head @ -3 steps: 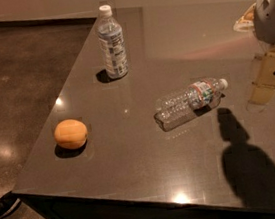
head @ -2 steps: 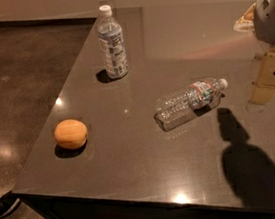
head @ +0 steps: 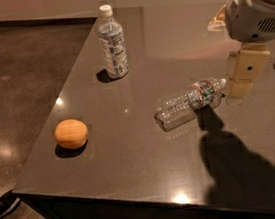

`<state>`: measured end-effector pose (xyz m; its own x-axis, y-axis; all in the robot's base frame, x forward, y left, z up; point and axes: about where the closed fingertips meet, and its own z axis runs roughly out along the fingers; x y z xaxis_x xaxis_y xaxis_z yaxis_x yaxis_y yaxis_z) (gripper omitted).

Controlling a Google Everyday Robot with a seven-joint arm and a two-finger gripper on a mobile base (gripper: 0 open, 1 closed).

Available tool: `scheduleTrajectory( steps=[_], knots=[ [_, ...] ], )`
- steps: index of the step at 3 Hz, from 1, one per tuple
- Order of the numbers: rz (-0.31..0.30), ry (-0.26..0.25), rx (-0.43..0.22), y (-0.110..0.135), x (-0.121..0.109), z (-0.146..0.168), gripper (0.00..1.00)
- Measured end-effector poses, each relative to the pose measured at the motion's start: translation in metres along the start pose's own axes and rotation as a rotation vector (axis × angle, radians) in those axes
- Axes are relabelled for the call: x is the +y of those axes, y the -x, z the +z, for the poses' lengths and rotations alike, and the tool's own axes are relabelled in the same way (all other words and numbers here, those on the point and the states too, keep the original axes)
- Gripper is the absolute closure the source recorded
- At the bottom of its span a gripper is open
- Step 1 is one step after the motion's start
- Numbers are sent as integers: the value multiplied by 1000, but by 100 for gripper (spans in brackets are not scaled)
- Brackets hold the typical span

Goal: Move water bottle near blue plastic bottle

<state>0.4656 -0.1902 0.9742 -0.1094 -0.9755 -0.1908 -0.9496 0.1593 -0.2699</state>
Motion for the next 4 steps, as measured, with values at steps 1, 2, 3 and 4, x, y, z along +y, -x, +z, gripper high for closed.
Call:
scheduleTrajectory(
  steps=[1,2,3,4],
  knots=[
    [-71,37,-11,12,-14,27,0],
    [-139,73,-9,17,-15,52,0],
    [-196,109,4,18,-10,75,0],
    [-232,131,10,16,-5,95,0]
  ],
)
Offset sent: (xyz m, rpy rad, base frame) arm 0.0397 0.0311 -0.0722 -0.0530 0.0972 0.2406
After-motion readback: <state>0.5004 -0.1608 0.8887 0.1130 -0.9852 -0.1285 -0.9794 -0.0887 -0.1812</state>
